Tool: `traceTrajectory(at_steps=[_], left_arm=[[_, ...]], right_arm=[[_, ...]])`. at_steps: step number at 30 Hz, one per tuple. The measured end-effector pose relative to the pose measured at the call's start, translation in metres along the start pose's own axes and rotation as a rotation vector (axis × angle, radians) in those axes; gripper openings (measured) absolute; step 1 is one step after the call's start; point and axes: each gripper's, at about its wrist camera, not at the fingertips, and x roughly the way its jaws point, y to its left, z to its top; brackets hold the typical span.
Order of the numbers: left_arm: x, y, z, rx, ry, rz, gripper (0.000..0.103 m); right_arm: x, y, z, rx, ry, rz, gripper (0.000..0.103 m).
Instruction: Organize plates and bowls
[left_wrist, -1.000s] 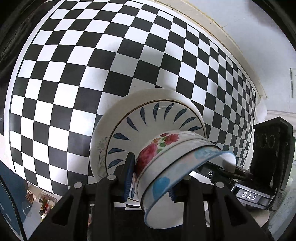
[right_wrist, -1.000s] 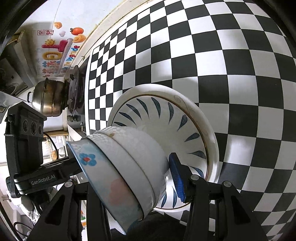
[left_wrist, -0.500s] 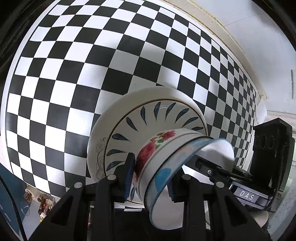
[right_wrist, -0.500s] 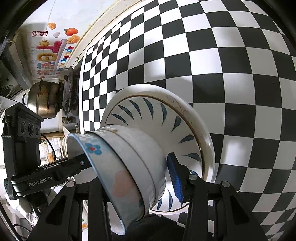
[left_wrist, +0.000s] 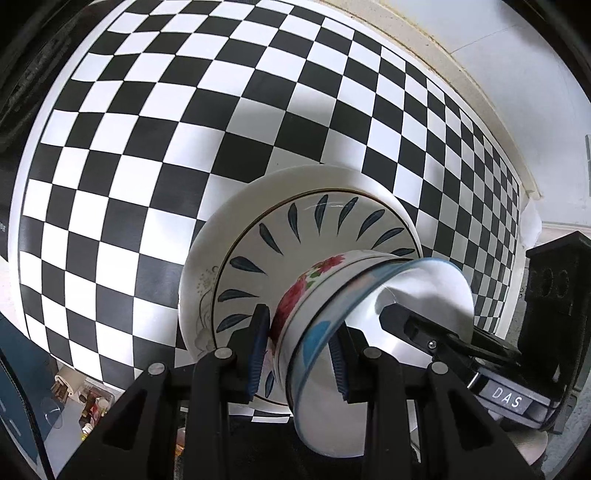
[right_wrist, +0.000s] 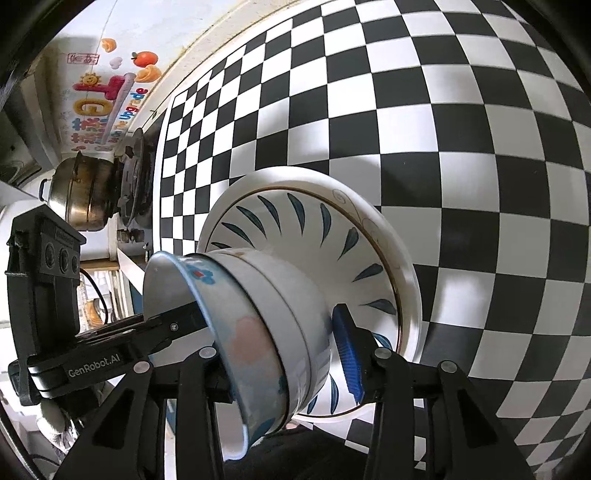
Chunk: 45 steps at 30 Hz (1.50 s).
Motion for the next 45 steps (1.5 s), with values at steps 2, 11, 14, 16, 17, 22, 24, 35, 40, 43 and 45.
traceTrajectory(at_steps=[2, 11, 14, 16, 17, 22, 24, 35, 40, 43, 45], left_arm=[[-0.005, -0.002, -0.003, 0.003, -0.022, 0.01, 0.027], [-0.038, -0.013, -0.029, 0.073, -0.169, 0.118, 0.03], [-0.051, -0.011, -0.042, 0.082, -0.223, 0.166, 0.03], [-0.06, -0.008, -0.05, 0.082, -0.256, 0.185, 0.032], [-0.065, -0.007, -0.055, 0.085, -0.275, 0.19, 0.035], [-0.097, -0.004, -0.079, 0.109, -0.414, 0.196, 0.067], [-0.113, -0.003, -0.088, 0.129, -0.492, 0.208, 0.084], [-0.173, -0.006, -0.158, 0.278, -0.667, 0.228, 0.102], [-0.194, -0.009, -0.198, 0.338, -0.695, 0.216, 0.102], [-0.208, -0.013, -0.227, 0.359, -0.749, 0.23, 0.102], [-0.217, -0.015, -0.244, 0.364, -0.778, 0.225, 0.102]], right_arm=[[-0.003, 0.002, -0.002, -0.012, -0.01, -0.01, 0.045], [-0.026, 0.026, -0.024, -0.109, -0.1, -0.123, 0.045], [-0.04, 0.037, -0.035, -0.142, -0.148, -0.166, 0.045], [-0.052, 0.046, -0.045, -0.161, -0.187, -0.197, 0.047], [-0.06, 0.051, -0.052, -0.168, -0.213, -0.224, 0.05], [-0.086, 0.072, -0.082, -0.203, -0.299, -0.315, 0.085], [-0.096, 0.085, -0.098, -0.225, -0.344, -0.368, 0.087], [-0.139, 0.14, -0.188, -0.204, -0.576, -0.456, 0.091], [-0.156, 0.149, -0.23, -0.181, -0.62, -0.457, 0.091], [-0.17, 0.157, -0.26, -0.189, -0.656, -0.462, 0.091], [-0.181, 0.165, -0.283, -0.199, -0.696, -0.479, 0.092]])
